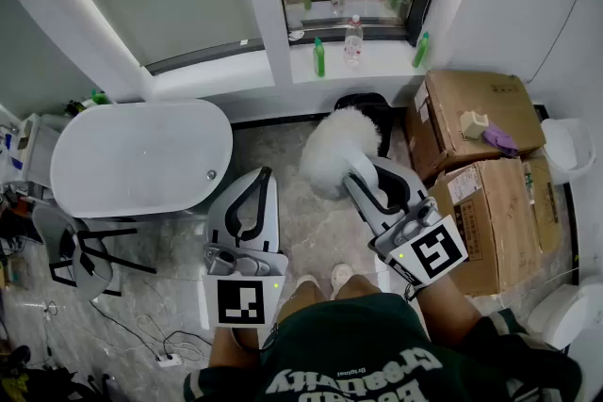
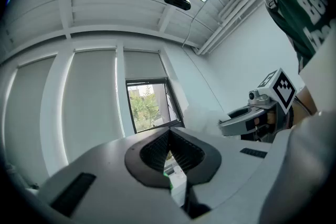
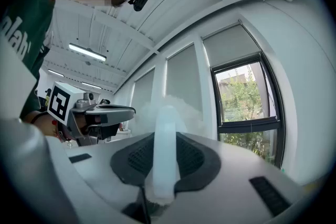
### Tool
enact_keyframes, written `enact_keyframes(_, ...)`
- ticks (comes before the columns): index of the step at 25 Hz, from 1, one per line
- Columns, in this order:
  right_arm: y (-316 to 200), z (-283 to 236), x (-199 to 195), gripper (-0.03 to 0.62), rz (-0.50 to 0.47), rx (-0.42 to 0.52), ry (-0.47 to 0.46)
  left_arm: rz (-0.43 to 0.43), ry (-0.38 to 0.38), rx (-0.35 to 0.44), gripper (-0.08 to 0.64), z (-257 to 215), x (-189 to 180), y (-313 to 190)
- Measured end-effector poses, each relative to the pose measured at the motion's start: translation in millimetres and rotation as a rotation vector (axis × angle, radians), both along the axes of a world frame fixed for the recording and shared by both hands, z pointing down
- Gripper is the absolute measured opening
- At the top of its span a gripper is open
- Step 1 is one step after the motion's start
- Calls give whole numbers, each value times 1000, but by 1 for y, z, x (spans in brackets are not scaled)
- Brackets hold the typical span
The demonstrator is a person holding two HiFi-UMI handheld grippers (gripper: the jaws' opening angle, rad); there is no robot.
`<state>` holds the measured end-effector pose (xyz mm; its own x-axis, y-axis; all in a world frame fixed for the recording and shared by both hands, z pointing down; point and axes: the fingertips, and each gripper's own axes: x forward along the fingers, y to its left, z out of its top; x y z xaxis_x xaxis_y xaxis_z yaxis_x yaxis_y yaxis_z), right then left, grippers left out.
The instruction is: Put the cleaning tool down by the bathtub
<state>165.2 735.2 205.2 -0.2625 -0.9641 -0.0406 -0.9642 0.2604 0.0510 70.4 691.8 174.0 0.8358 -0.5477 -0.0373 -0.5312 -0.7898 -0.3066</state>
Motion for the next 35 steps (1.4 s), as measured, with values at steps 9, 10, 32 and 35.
enact_keyframes(9,-3,3,23,95,-28,6,-6,-14,-17,22,2,0,25,-4)
enact_keyframes(10,-3,3,24,95,-35,11,-10,-19,-11,18,2,0,26,-4)
enact_keyframes(32,-21,4,32,95,-98,44,-34,-111,13,12,2,0,20,-28)
enact_keyframes(35,-39,8,32,95,-102,45,-23,-113,32,37,2,-1,20,-46)
